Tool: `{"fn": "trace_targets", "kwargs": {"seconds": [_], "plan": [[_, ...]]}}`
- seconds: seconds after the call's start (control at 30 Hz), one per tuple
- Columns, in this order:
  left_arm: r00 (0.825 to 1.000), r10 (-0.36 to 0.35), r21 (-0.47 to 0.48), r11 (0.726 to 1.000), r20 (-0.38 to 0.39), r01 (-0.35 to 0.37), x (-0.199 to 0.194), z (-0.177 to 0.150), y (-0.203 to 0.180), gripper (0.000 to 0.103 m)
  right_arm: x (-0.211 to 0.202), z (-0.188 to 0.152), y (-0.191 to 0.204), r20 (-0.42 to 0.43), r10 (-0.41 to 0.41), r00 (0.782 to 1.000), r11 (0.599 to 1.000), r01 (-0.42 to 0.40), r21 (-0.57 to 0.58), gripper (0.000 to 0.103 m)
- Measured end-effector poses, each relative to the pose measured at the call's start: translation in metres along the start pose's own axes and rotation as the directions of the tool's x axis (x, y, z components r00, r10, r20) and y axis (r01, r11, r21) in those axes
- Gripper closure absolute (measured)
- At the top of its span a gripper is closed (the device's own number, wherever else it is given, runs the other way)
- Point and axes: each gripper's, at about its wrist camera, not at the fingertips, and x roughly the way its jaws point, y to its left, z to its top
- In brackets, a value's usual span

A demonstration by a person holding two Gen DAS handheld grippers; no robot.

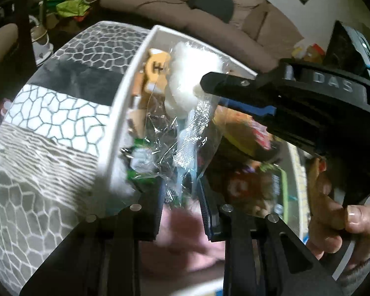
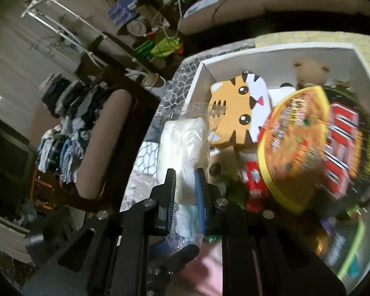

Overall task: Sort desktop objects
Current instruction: 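Lower the clear bag into the box and open the right gripper, then move the open right gripper back over the table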

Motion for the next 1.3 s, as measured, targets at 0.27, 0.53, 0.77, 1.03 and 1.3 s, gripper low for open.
{"fn": "trace_targets", "kwargs": {"seconds": [0.27,0.53,0.77,1.03,1.3], "plan": [[0.999,0.034,-0.026,0.999,0.025,-0.033,-0.009,-0.006,0.008,0.044,0.059,0.005,-0.023,-0.096,-0.011,0.995,0.999,0.015,0.041,0.075],[0.991,0.071,0.006,0.997,0.109,-0.073,-0.049,-0.01,-0.022,0.026,-0.01,0.004,-0.021,-0.037,0.009,0.999,1.0,-0.009,0.012,0.066],[0.998,-0.029,0.134,0.991,0.063,0.02,-0.046,-0.022,-0.097,0.026,-0.126,-0.007,-0.036,0.006,-0.115,0.993,0.988,0.116,-0.098,0.056],[0.992,-0.118,0.267,0.955,-0.049,0.127,-0.008,-0.048,-0.209,0.026,-0.228,-0.049,-0.15,0.017,-0.237,0.971,0.971,0.237,0.033,0.055],[0.998,-0.004,0.355,0.934,-0.064,0.027,0.06,-0.013,-0.293,0.026,-0.273,-0.055,-0.255,0.063,-0.224,0.973,0.958,0.207,0.2,0.055]]}}
